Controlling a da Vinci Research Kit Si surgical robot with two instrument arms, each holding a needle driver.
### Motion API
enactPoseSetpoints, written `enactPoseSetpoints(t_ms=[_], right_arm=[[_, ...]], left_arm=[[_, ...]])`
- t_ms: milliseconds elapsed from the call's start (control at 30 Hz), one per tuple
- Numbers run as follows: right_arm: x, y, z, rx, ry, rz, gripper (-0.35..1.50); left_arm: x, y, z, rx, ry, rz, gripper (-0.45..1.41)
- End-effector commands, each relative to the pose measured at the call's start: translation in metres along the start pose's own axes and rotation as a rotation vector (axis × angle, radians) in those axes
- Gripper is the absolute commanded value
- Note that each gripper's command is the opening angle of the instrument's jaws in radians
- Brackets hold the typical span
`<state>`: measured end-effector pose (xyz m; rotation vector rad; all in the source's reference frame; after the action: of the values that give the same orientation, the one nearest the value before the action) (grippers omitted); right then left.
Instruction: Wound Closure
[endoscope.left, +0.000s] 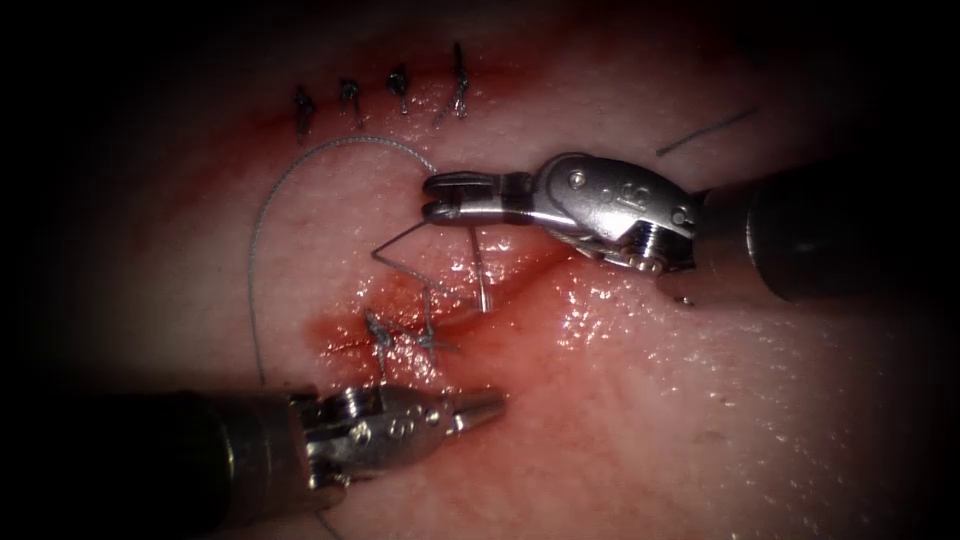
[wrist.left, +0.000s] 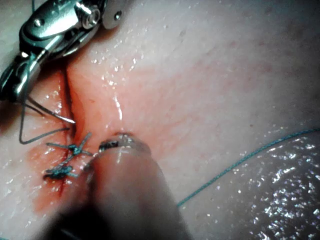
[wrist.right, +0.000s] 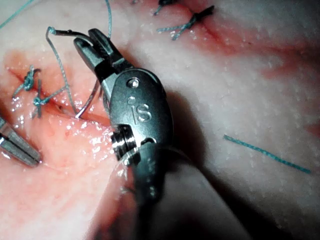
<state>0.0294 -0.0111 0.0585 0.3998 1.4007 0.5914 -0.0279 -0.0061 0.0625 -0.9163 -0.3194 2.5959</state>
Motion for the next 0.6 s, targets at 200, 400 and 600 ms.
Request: enactPoseSetpoints(t_ms=[200,400,600], right_arm=[[-0.0005,-0.0005,0.0010,0.005,-0.021,0.110,-0.35],[-0.0006,-0.0007,0.0012,0.028,-0.027,0.210,-0.35],[-0.0005,-0.0008,0.0014,0.051,-0.034,0.400,-0.35]], left_arm=[[-0.0004,0.0007,0.0009,-0.004,-0.006,0.003,-0.20],[-0.0006,0.0008,0.0008,-0.005,-0.009,0.006,-0.20],[-0.0010,0.0011,0.0009,-0.012,-0.025,0.013,-0.20]])
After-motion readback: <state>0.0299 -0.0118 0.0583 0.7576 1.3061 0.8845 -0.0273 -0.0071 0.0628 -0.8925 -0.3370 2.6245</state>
